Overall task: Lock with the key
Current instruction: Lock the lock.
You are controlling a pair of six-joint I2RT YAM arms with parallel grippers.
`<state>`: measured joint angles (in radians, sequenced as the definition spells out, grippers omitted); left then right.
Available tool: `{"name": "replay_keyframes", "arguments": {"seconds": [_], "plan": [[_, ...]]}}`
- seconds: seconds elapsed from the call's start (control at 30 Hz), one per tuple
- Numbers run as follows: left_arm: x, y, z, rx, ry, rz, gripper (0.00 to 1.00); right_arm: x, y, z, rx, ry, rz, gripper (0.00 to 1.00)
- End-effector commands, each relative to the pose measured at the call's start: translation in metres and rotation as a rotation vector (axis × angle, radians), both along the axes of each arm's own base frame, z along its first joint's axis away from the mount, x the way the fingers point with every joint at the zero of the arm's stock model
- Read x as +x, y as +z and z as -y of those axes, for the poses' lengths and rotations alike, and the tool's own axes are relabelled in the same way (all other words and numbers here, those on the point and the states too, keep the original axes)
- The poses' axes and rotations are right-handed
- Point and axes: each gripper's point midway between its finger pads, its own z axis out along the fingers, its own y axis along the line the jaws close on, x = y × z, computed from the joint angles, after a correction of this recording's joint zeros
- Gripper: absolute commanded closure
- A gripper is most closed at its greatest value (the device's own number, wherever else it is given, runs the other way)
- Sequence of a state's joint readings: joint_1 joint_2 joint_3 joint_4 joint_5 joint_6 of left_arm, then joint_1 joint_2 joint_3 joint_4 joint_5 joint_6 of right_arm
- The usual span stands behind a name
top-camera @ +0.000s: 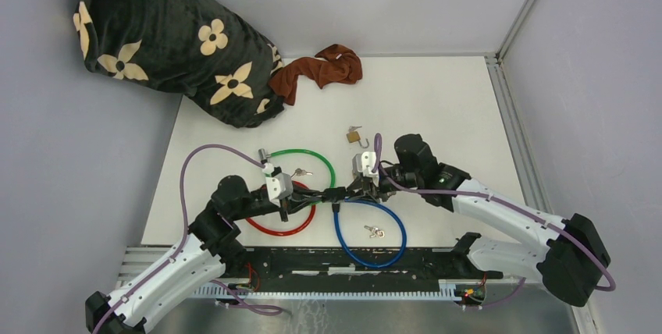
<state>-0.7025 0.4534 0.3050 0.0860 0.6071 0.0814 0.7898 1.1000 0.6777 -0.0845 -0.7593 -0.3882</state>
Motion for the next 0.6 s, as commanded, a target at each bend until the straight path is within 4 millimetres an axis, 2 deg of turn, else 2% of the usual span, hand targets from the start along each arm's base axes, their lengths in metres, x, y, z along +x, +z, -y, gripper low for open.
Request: {"name": "replay_keyframes", "arguments": {"seconds": [0.0, 0.07, 0.13, 0.17, 0.23, 0.27, 0.33, 0.43, 0.5, 0.57], "plan": [[0.0, 0.038, 0.003, -0.079, -0.022, 0.135, 0.98, 0.004, 0.033, -0.014, 0.094, 0.037, 0.053, 0.68], [0.001, 0.038, 0.003, -0.08, -0.021, 0.134, 0.98, 0.003, 0.031, -0.016, 0.093, 0.05, 0.036, 0.77], [0.0, 0.039, 0.003, -0.082, -0.022, 0.136, 0.98, 0.0, 0.028, -0.018, 0.089, 0.069, 0.022, 0.94], [0.001, 0.039, 0.002, -0.082, -0.019, 0.135, 0.98, -0.001, 0.025, -0.018, 0.083, 0.074, 0.014, 1.0], [0.006, 0.041, 0.0, -0.086, 0.013, 0.13, 0.98, 0.0, 0.02, -0.016, 0.066, 0.072, 0.018, 1.0], [0.009, 0.042, -0.001, -0.084, 0.035, 0.132, 0.98, 0.006, 0.014, -0.012, 0.047, 0.034, 0.033, 1.0], [0.018, 0.046, -0.007, -0.064, 0.079, 0.159, 0.98, 0.029, 0.0, 0.007, 0.012, -0.092, 0.045, 1.0], [0.034, 0.051, -0.021, -0.003, 0.173, 0.23, 0.98, 0.064, -0.015, 0.047, 0.015, -0.289, -0.001, 1.0], [0.043, 0.046, -0.031, 0.053, 0.23, 0.251, 0.98, 0.082, -0.025, 0.071, -0.009, -0.422, -0.003, 1.0], [0.05, 0.044, -0.04, 0.086, 0.278, 0.278, 0.98, 0.091, -0.032, 0.088, -0.026, -0.496, -0.009, 1.0]]}}
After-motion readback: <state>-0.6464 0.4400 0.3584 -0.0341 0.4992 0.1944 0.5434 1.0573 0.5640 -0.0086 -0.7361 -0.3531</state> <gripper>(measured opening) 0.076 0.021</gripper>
